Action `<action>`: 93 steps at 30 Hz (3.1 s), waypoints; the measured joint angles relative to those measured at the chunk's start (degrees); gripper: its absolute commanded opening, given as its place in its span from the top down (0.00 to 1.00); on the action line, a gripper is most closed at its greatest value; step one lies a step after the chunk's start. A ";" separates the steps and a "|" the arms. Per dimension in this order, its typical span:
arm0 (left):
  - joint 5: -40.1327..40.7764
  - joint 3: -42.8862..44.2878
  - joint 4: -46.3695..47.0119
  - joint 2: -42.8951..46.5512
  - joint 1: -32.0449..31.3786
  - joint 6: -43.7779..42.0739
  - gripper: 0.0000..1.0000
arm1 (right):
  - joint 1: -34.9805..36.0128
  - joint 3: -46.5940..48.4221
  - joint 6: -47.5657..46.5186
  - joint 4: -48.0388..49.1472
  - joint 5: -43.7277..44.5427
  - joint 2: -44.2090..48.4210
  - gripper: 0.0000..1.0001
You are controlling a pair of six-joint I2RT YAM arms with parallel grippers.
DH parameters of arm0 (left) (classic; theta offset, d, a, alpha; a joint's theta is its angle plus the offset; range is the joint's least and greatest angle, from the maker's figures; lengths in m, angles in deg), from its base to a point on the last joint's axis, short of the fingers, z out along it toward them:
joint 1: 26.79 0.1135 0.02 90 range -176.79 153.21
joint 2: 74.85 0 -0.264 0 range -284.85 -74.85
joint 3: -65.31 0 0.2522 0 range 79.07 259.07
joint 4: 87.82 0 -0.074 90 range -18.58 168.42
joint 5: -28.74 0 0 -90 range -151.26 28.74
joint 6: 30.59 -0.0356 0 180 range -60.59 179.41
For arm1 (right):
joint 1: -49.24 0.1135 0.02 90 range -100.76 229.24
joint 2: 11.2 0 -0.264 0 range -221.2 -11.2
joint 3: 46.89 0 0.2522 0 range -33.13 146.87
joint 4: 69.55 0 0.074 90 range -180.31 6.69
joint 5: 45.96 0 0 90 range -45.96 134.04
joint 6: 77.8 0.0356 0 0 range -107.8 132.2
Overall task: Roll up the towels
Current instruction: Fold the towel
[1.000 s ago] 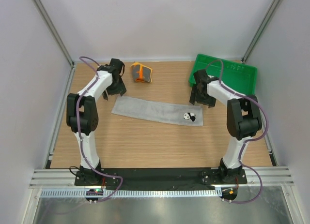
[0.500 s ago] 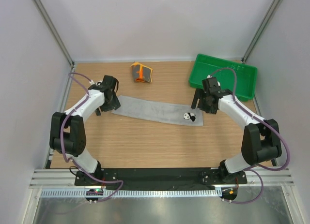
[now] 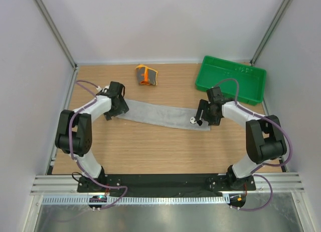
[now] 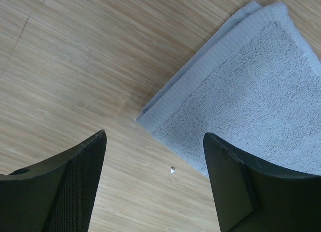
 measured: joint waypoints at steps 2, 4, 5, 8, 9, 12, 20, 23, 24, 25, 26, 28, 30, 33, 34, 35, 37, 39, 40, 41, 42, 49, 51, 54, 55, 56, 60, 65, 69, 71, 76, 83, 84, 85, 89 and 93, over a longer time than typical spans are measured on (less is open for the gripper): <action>-0.02 0.00 1.09 -0.90 0.00 0.09 0.25 | -0.20 0.00 0.02 0.09 0.26 -0.79 0.24; -0.11 -0.02 2.01 -1.79 0.00 0.17 0.33 | -0.22 0.00 0.04 -0.04 1.22 -1.36 0.24; -0.22 -0.07 2.38 -2.21 0.00 0.24 0.43 | -0.24 -0.04 0.04 -0.20 1.75 -1.40 0.24; -0.35 -0.22 3.23 -3.23 0.09 0.46 0.63 | -0.37 -0.33 0.09 -0.31 2.82 -1.22 0.24; -0.44 -0.24 3.54 -3.52 0.15 0.70 0.67 | -0.37 -0.61 0.09 -0.37 2.95 -1.01 0.24; -0.52 -0.26 4.35 -4.02 0.28 1.05 0.80 | -0.37 -1.49 0.04 -0.68 3.13 -0.37 0.24; -0.39 -0.79 5.09 -3.76 0.31 1.31 0.91 | -0.44 -1.99 -0.04 -1.01 3.28 -0.28 0.25; 0.24 -3.06 4.81 -1.88 0.33 1.62 0.89 | -0.44 -2.32 -0.07 -1.14 3.37 0.52 0.25; 0.55 -4.17 4.50 -0.90 0.35 1.70 0.88 | -0.46 -2.51 -0.09 -1.25 3.34 1.16 0.25; 0.81 -5.46 4.35 0.20 0.35 1.86 0.88 | -0.46 -2.73 -0.09 -1.29 3.34 1.84 0.25; 1.11 -6.64 3.72 1.38 0.37 1.92 0.86 | -0.46 -2.97 -0.11 -1.29 3.26 2.51 0.25; 1.57 -8.44 2.47 3.15 0.37 1.97 0.84 | -0.46 -3.32 -0.13 -1.31 3.15 3.76 0.25; 1.75 -9.70 0.92 4.66 0.37 1.84 0.70 | -0.46 -3.85 -0.13 -1.09 2.73 4.48 0.25; 1.64 -10.67 -0.37 5.97 0.39 1.90 0.46 | -0.46 -5.18 0.00 -0.11 1.31 4.59 0.25; 1.44 -10.82 -0.57 6.27 0.42 2.10 0.41 | -0.46 -5.84 0.07 0.35 0.68 4.59 0.26; 1.29 -10.88 -0.81 6.51 0.42 2.40 0.34 | -0.46 -6.45 0.26 0.79 0.11 4.59 0.27; 0.96 -10.91 -1.68 7.52 0.42 2.58 0.26 | -0.48 -7.48 0.90 1.75 -0.98 4.46 0.29; 0.85 -10.91 -2.32 8.83 0.42 2.64 0.23 | -0.48 -8.00 1.31 2.95 -1.46 4.48 0.32; 0.87 -10.88 -2.97 9.92 0.42 2.60 0.22 | -0.59 -8.22 1.53 3.74 -1.62 4.48 0.33; 0.87 -10.75 -3.63 11.06 0.42 2.60 0.21 | -0.72 -8.48 1.77 4.55 -1.79 4.48 0.34; 0.87 -10.40 -4.50 12.17 0.42 2.56 0.20 | -0.94 -8.68 2.16 5.16 -1.95 4.52 0.35; 1.07 -3.72 -11.19 18.71 0.42 1.31 0.18 | -1.99 -9.84 3.50 8.22 -2.86 4.70 0.46; 1.33 -1.22 -12.94 20.48 0.42 0.70 0.16 | -2.10 -10.21 3.82 9.01 -3.02 4.70 0.55; 2.08 1.31 -15.23 23.12 0.42 -0.76 0.14 | -2.36 -10.78 4.13 10.01 -3.15 4.68 0.63; 2.49 1.88 -16.09 24.02 0.42 -1.33 0.14 | -2.38 -10.95 4.15 10.23 -3.17 4.68 0.66; 2.89 2.32 -16.90 24.83 0.42 -1.95 0.14 | -2.38 -11.06 4.22 10.40 -3.21 4.68 0.69; 3.52 2.84 -19.78 27.02 0.42 -4.59 0.14 | -2.38 -11.34 3.98 10.01 -2.84 4.68 0.89; 2.38 2.82 -22.18 27.39 0.42 -8.70 0.15 | -2.29 -11.15 2.86 6.73 1.05 6.16 0.99; 1.38 1.57 -22.05 28.57 0.44 -11.58 0.14 | -2.29 -10.16 1.81 1.29 6.34 9.35 0.99; 0.72 0.09 -21.90 29.77 0.44 -12.61 0.14 | -2.29 -8.83 1.18 -0.96 8.96 10.56 0.99; -0.52 -1.05 -21.59 29.92 0.44 -13.97 0.14 | 0.24 -4.39 0.52 -5.64 14.82 12.02 0.99; -0.46 -1.05 -21.11 29.70 0.44 -14.43 0.15 | 11.78 7.13 0.72 -10.16 18.45 10.43 0.99; -0.44 -1.05 -21.09 29.68 0.46 -14.43 0.14 | 13.14 8.83 0.87 -10.27 18.43 9.64 0.99; -0.39 -1.05 -21.07 29.68 0.48 -14.43 0.15 | 14.58 10.47 1.03 -10.51 18.38 8.68 0.99; -0.20 -1.05 -21.05 29.68 0.63 -14.43 0.15 | 19.39 16.20 1.55 -11.21 17.40 4.48 0.99; 0.35 -1.05 -21.05 29.68 0.63 -14.43 0.14 | 23.85 22.69 2.47 -11.45 15.54 -0.48 0.99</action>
